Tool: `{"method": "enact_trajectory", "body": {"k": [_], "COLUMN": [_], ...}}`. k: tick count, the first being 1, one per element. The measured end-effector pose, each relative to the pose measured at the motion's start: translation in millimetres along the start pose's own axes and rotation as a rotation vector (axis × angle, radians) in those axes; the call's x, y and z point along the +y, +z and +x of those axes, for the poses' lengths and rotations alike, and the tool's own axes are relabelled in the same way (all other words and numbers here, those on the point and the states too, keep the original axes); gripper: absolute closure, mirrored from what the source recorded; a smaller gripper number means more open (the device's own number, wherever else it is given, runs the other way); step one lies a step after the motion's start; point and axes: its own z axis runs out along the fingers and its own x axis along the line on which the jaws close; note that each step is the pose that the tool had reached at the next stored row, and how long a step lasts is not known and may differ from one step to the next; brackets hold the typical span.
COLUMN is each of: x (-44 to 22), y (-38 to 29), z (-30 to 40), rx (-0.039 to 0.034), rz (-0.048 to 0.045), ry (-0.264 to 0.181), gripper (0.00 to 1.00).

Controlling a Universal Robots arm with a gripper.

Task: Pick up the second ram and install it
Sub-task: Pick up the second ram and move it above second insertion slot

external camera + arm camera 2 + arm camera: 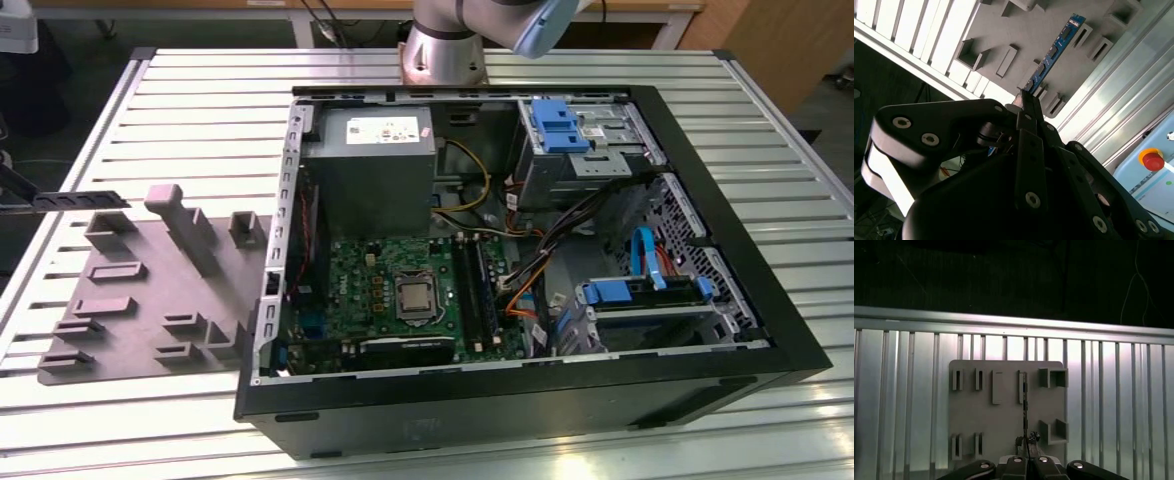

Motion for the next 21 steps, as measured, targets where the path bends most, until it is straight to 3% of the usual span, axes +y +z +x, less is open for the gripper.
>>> {"method": "enact_trajectory", "body": {"k": [21], "x": [0.8], "y": [-15.9], "z": [-3.5], "rx": [-0.0001], "rz": [0.0000], "ry": [0.000], "gripper": [0.89]}}
